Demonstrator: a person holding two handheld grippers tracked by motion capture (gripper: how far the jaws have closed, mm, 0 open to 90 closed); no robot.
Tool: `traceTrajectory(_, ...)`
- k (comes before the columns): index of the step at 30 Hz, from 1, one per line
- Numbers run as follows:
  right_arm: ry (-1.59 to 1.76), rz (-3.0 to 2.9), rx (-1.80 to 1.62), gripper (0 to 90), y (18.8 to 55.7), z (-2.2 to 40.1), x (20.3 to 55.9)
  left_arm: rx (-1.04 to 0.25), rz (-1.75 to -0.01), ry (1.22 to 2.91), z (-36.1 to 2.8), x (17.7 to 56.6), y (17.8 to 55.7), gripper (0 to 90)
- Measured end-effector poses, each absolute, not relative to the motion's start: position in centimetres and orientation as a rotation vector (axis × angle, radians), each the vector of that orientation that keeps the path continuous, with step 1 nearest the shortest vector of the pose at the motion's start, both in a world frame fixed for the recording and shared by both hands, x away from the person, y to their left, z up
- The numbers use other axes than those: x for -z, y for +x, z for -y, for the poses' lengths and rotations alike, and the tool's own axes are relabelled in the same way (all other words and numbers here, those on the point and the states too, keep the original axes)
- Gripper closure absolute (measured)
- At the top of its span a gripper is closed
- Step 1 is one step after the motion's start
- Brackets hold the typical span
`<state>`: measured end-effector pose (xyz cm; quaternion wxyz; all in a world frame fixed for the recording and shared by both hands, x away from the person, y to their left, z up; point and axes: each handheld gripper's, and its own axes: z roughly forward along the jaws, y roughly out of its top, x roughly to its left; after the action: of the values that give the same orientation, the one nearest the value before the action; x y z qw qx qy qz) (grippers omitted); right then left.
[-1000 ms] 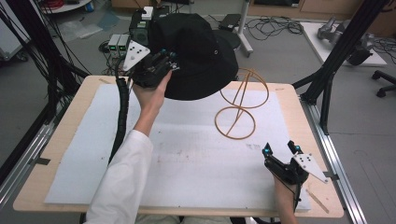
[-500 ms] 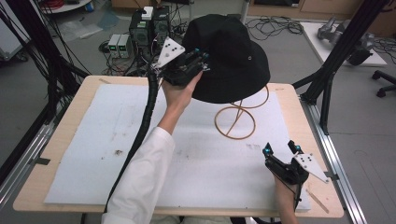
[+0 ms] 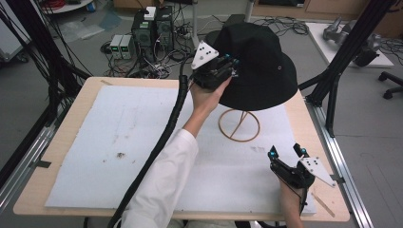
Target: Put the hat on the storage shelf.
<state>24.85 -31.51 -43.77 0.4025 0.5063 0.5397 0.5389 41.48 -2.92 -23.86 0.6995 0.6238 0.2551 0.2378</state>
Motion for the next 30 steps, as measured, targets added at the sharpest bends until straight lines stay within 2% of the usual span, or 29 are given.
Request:
traceTrajectory(13,1.279,-1.369,-1.363,13.3,24.9,31.6,43.8,-0.480,-0.625,1.468,4.1,25.2,42.8,85.9)
traceTrajectory(19,1.279,-1.373,-1.360,13.3,24.9,31.6,43.9,-0.458,-0.607,1.558,4.7,25.9,42.9,85.7)
traceTrajectory(30,1.281,-1.376,-1.362,13.3,24.9,31.6,43.9,-0.424,-0.613,1.590,5.3,26.4,43.0,85.1)
